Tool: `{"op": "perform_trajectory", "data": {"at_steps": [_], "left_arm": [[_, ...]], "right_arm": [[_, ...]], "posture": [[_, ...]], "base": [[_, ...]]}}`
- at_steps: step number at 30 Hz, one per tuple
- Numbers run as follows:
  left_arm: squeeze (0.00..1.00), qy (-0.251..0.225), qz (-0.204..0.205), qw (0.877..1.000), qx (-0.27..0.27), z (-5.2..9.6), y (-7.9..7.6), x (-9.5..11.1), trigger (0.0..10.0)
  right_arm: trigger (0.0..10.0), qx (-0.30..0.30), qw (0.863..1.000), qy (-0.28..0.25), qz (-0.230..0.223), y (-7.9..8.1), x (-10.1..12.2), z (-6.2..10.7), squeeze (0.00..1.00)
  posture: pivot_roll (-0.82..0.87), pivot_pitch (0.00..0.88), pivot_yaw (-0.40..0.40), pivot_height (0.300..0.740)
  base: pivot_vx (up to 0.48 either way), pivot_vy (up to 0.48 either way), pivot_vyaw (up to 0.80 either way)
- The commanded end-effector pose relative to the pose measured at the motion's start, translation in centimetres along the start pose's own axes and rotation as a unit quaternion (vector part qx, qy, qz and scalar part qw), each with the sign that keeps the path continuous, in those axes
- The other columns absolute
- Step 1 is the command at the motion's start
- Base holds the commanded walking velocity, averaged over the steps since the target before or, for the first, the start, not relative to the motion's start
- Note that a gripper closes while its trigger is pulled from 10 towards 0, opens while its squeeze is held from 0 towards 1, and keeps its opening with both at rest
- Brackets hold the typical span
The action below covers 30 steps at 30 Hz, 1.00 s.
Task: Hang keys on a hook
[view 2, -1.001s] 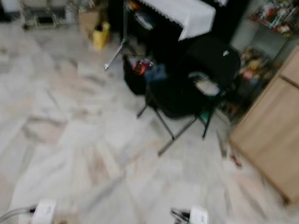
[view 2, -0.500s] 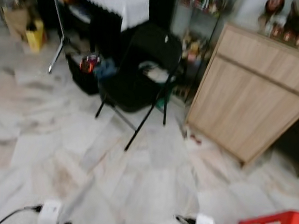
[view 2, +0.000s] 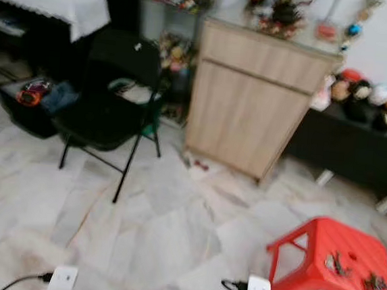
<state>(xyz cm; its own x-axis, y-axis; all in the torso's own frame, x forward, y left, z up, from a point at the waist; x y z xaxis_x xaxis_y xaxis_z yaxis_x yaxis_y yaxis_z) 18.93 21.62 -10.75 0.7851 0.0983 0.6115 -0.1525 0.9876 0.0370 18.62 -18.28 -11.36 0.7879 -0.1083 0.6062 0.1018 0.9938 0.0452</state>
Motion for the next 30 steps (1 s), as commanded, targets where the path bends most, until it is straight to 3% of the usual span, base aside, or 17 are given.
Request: {"op": "perform_trajectory", "data": {"at_steps": [1, 14, 20, 30], "left_arm": [[0.0, 0.002, -0.002, 1.0, 0.001, 0.09, -0.03, -0.37, 10.0], [0.0, -0.007, -0.004, 1.0, -0.005, -0.08, -0.5, 0.37, 10.0], [0.0, -0.007, -0.006, 1.0, -0.008, -0.08, -0.68, 0.3, 10.0], [0.0, -0.006, -0.013, 1.0, -0.012, -0.02, -0.81, 0.08, 10.0]], "right_arm": [[10.0, -0.013, 1.0, 0.009, -0.007, -0.46, -0.46, 0.11, 0.0], [10.0, -0.002, 1.0, 0.001, -0.008, -0.4, -0.33, 0.13, 0.0], [10.0, -0.006, 1.0, 0.002, -0.003, -0.48, -0.37, 0.15, 0.0], [10.0, -0.006, 1.0, -0.002, -0.011, -0.45, -0.45, 0.2, 0.0]], "posture": [[0.05, 0.0, -0.067, 0.74], [0.05, 0.0, -0.068, 0.74], [0.05, 0.0, -0.068, 0.74], [0.06, 0.0, -0.066, 0.74]], "base": [[0.0, 0.0, -0.8], [0.0, 0.0, -0.78], [0.0, 0.0, 0.0], [0.0, -0.267, 0.0]]}}
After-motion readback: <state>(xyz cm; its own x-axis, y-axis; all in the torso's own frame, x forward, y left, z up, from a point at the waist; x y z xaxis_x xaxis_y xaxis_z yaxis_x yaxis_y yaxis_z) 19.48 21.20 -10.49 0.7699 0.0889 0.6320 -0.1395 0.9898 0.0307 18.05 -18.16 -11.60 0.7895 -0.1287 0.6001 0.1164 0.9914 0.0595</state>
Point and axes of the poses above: a point about 5 cm out from each wrist's last joint towards the gripper, its own z axis pointing back from the gripper into the wrist, its own x axis along the axis of the wrist's last joint, y = z × x, the point moved 3 cm from there along -z, pointing out of the wrist towards the gripper, and after that the axes turned 8 degrees about z, right-handed, at the moved point
